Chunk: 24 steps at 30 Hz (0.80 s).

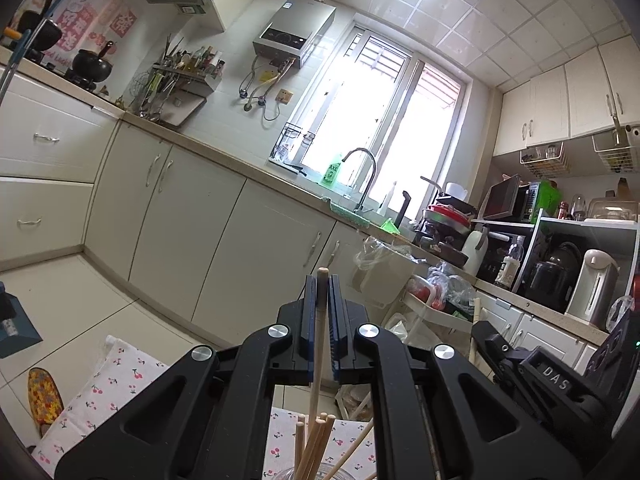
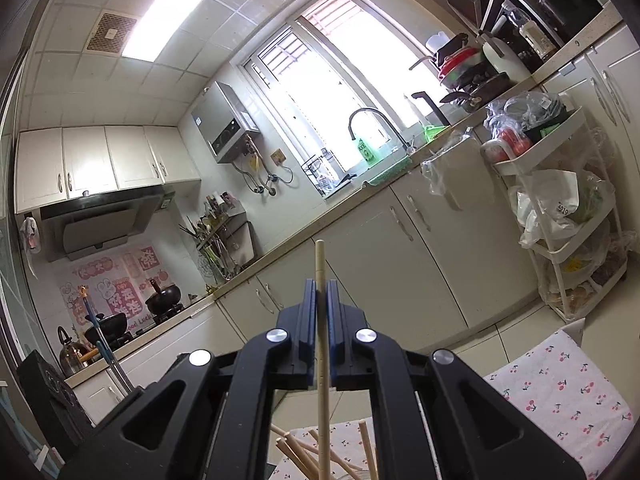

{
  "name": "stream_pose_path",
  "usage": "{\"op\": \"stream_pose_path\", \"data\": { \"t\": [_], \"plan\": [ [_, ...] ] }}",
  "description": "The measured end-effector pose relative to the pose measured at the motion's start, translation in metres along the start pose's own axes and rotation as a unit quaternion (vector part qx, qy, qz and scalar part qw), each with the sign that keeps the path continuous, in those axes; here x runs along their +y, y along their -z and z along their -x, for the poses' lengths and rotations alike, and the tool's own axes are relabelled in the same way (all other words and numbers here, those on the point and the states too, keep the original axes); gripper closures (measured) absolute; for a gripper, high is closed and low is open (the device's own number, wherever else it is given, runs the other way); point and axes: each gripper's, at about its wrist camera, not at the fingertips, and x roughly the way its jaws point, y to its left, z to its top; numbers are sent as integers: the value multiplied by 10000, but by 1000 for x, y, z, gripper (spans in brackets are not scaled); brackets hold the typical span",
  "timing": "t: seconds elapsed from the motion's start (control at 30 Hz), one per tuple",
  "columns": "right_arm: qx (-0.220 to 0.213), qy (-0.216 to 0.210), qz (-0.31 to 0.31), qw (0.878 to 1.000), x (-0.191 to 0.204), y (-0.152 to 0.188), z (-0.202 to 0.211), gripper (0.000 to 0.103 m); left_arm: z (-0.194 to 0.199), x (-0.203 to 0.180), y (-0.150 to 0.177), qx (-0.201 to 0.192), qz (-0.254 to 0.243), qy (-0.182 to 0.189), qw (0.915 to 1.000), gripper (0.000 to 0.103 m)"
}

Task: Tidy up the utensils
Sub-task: 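Lower both sticks into the jar and open both grippers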

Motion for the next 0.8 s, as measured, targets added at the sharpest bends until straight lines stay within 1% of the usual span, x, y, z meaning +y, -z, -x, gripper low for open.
{"op": "stream_pose_path", "data": {
  "t": [0.17, 0.27, 0.33, 0.47, 0.57, 0.7, 0.77, 0.8],
  "plan": [
    [-101, 56, 19, 9999, 0, 2, -7, 97, 7, -4, -6, -58, -13, 55, 10000, 98],
    [-197, 110, 134, 9997, 4, 6, -15, 97, 12, -7, -14, -152, -30, 108, 9998, 98],
    [-251, 155, 281, 9992, 8, 10, -22, 97, 15, -10, -20, -220, -56, 146, 9996, 98],
    [-190, 268, 576, 9978, 12, 27, -30, 97, 17, -12, -27, -267, -119, 183, 9994, 98],
    [-153, 356, 865, 9955, 15, 42, -30, 96, 20, -11, -32, -303, -134, 200, 9993, 98],
    [-141, 390, 1206, 9918, 19, 54, -27, 96, 27, -11, -40, -386, -135, 238, 9989, 98],
    [-110, 353, 1407, 9894, 23, 59, -24, 92, 30, -13, -45, -442, -155, 272, 9985, 98],
    [-94, 331, 1462, 9887, 24, 61, -22, 83, 31, -13, -47, -456, -158, 286, 9984, 98]
  ]
}}
